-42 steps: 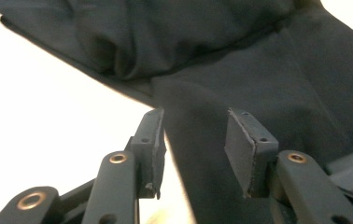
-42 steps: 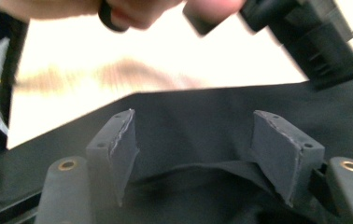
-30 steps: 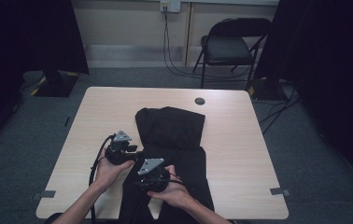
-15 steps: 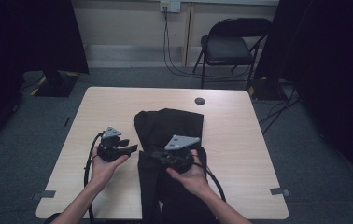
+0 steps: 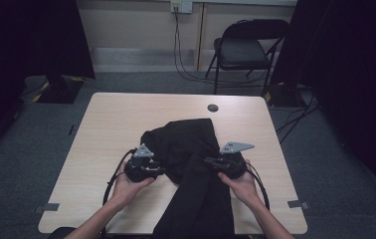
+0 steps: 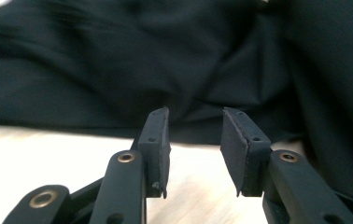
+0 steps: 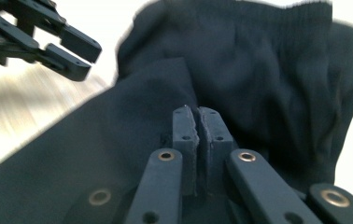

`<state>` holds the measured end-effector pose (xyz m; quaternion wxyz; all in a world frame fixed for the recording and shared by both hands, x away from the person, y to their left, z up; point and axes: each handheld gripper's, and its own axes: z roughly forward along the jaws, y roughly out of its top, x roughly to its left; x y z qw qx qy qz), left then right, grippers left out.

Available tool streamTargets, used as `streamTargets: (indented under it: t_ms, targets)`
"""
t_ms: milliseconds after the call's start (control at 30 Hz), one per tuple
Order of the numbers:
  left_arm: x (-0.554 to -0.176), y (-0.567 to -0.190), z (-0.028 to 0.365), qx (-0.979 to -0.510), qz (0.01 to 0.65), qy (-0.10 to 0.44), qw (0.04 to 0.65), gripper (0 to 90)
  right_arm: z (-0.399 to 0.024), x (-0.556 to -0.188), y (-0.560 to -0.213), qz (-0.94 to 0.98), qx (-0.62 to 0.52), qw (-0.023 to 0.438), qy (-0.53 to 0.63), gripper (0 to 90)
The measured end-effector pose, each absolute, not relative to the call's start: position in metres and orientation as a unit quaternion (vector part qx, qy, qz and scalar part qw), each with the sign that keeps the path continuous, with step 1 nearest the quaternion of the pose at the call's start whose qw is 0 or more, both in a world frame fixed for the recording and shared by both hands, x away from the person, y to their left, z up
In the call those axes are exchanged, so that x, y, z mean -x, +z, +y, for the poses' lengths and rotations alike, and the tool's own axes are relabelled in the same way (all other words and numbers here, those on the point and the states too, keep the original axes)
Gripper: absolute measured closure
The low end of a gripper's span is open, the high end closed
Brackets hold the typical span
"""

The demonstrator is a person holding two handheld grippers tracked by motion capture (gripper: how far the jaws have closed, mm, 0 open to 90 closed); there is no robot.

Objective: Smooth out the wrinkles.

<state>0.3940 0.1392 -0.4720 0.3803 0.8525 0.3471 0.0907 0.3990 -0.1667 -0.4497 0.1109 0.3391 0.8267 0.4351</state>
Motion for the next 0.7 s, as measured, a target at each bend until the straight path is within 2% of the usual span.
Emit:
streamTargets:
  t_ms: [167, 367, 400, 533, 633, 700]
  targets:
    - [-0.403, -0.480, 0.118, -0.866, 0.324, 0.096, 0.369, 52.8, -0.168, -0.396, -0.474, 0.848, -0.341, 0.110, 0.391, 85.2]
    - [-0.408, -0.490, 0.107, -0.874, 0.299, 0.112, 0.367, 50.3, -0.166, -0.398, -0.488, 0.857, -0.340, 0.109, 0.372, 84.5]
    - [-0.406, -0.489, 0.105, -0.879, 0.292, 0.120, 0.359, 52.9, -0.165, -0.398, -0.489, 0.857, -0.340, 0.109, 0.371, 84.4]
    - [-0.404, -0.489, 0.104, -0.883, 0.284, 0.134, 0.348, 76.6, -0.165, -0.399, -0.490, 0.859, -0.339, 0.111, 0.366, 84.3]
    - [-0.406, -0.489, 0.105, -0.886, 0.275, 0.137, 0.347, 84.9, -0.167, -0.401, -0.490, 0.859, -0.342, 0.109, 0.366, 84.2]
    - [-0.406, -0.489, 0.107, -0.886, 0.275, 0.141, 0.345, 86.7, -0.169, -0.403, -0.490, 0.860, -0.343, 0.116, 0.360, 84.3]
